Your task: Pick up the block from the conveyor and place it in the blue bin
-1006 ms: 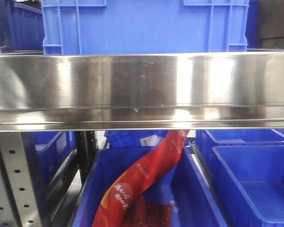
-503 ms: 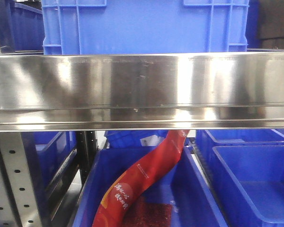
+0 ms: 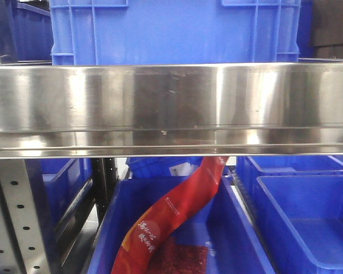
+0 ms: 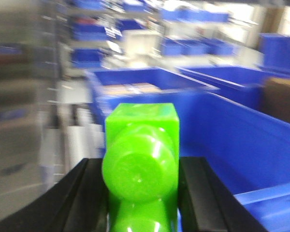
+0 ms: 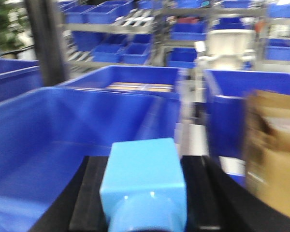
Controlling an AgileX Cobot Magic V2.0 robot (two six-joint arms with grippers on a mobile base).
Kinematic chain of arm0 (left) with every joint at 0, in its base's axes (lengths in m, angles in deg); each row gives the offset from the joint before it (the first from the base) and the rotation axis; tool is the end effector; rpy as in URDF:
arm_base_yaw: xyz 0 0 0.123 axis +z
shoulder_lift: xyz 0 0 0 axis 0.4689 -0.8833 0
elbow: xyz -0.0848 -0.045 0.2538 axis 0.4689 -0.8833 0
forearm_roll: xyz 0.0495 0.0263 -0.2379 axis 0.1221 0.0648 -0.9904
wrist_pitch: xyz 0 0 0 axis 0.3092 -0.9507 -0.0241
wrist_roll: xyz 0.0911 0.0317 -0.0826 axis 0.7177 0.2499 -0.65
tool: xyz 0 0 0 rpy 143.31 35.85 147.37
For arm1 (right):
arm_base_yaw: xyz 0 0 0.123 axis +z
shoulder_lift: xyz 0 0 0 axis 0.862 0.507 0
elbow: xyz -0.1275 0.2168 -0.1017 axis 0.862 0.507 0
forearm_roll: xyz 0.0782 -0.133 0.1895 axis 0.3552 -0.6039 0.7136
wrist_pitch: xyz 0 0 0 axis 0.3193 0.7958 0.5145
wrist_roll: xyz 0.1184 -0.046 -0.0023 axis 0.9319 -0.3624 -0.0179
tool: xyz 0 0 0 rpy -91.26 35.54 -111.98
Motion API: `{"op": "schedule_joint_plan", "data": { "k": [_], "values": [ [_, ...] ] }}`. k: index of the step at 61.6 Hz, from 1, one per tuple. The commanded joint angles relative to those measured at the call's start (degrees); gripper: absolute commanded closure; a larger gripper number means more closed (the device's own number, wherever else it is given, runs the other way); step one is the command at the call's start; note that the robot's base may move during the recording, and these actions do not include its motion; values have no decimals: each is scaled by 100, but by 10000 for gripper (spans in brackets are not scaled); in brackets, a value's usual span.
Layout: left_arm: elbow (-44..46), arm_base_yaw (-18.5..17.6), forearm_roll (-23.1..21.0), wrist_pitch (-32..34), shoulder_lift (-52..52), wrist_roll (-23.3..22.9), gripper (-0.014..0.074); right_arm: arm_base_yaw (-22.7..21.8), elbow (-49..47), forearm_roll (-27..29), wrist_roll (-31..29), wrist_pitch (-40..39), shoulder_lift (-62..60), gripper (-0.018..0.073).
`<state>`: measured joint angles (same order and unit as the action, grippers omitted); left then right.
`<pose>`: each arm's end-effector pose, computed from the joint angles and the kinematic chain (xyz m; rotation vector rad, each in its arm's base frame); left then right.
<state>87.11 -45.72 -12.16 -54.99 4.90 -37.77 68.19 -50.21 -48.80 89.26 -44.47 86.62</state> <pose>0.2332 -0.0758 0.4244 0.2300 1.6209 -0.2724 0.2443 0.0364 0.4203 -0.0858 1.6389 0.1417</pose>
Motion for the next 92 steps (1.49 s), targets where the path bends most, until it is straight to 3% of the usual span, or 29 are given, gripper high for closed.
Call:
{"op": "schedule_joint_plan", "data": {
  "k": [1,14,28,32,39,43,48,52,58,63,78,92],
  "values": [
    [363,-411,5,80,-521,0,707,381,-399,17,-32,-281,511,727],
    [1241,-982,5,106,-1714,0,707,1064,-1044,17,-32,-721,1555,727],
    [1990,-1071,5,282,-2789,0,671,1210,-1609,17,-32,-926,2548,706],
    [2052,-1083,5,282,-2901,0,589,1210,-1718,17,-32,-926,2721,634],
    [2065,-1095,5,271,-2972,0,357,1210,-1793,17,-32,-912,2865,360],
    [2065,-1095,-6,235,-2994,0,267,1210,-1793,17,-32,-912,2899,195],
    [2065,-1095,-6,226,-3006,0,204,1189,-1793,17,-32,-901,2952,88],
    [2065,-1095,-6,226,-3006,0,190,1189,-1793,17,-32,-901,2962,72],
    [2065,-1095,-6,226,-3006,0,199,1189,-1793,17,-32,-889,2948,86],
    [2065,-1095,-6,226,-2993,0,240,1189,-1793,17,-32,-799,2884,188],
    [2065,-1095,-19,213,-2947,0,710,1189,-1793,17,-32,-640,2771,720],
    [1980,-1095,-19,41,-2447,0,707,1019,-1793,31,-32,-373,2361,721]
  ]
}}
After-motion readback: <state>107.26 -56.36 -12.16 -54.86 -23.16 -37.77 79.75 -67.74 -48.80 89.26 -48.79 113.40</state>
